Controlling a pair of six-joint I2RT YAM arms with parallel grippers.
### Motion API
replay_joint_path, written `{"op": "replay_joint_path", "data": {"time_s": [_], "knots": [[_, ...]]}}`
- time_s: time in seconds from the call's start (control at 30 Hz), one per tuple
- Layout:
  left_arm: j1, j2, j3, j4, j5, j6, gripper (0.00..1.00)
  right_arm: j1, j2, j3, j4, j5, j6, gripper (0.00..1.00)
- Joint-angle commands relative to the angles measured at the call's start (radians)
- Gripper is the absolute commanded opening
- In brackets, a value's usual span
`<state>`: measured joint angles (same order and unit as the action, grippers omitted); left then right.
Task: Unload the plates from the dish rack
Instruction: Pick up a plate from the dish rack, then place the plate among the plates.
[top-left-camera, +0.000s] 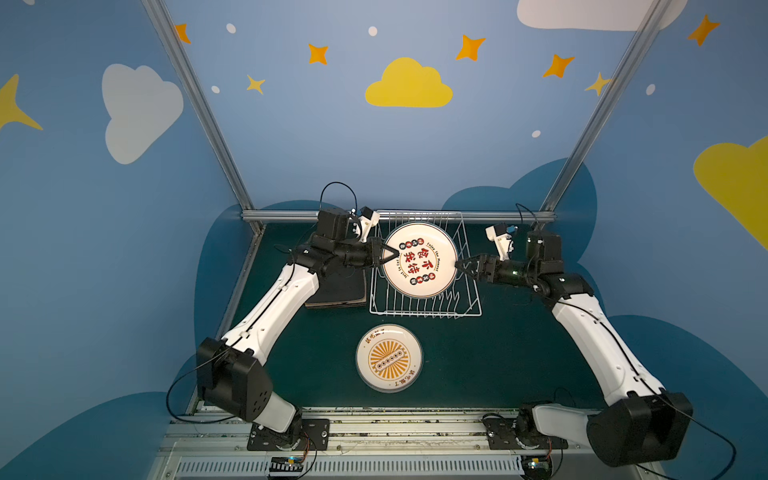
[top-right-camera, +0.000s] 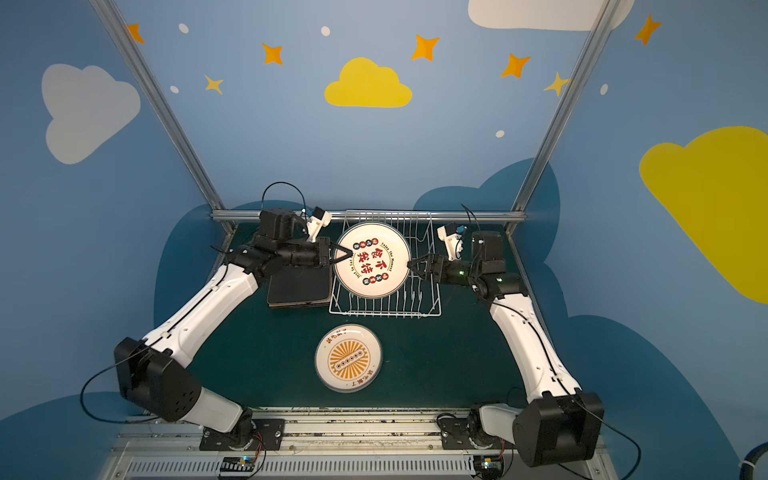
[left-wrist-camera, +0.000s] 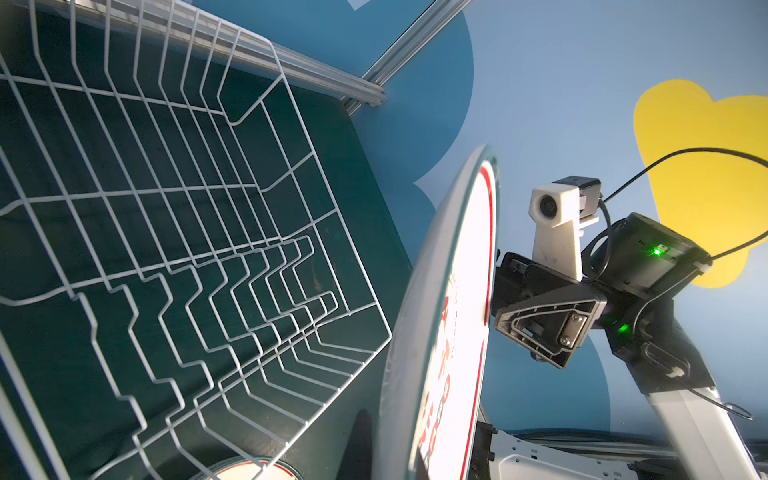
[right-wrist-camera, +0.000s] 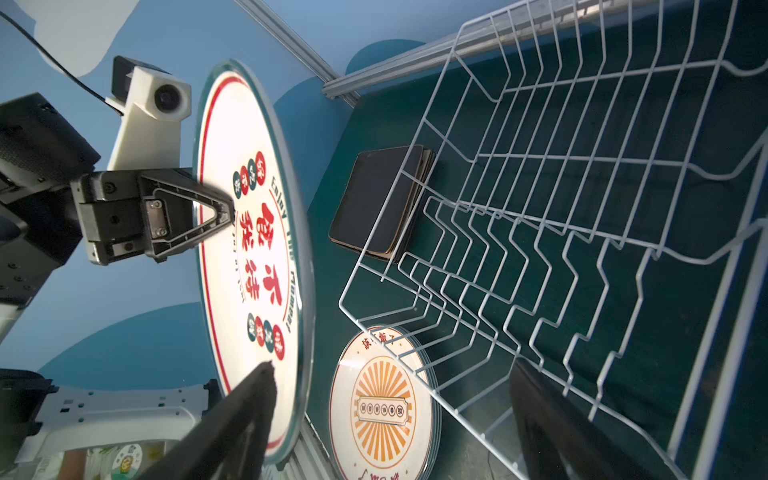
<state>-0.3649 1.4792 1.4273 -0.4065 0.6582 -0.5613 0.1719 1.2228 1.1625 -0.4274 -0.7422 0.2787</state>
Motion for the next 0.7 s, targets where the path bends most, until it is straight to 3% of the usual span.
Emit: {"op": "replay_joint_path", "data": {"time_s": [0.0, 0.27, 0.67], "knots": [[0.008, -0.082, -0.046, -0.08, -0.02, 0.006, 0.03, 0.0, -0.061, -0.036, 0.016, 0.011, -0.134, 0.87], [0.032, -0.257, -0.198, -0.188, -0.049, 0.005, 0.03, 0.019, -0.122, -0.084, 0.02, 0.036, -0.257, 0.87], [0.049, -0.48, -0.516, -0.23, -0.02, -0.056, 0.03, 0.07, -0.128, -0.1, 0.01, 0.082, -0.276, 0.88]]}}
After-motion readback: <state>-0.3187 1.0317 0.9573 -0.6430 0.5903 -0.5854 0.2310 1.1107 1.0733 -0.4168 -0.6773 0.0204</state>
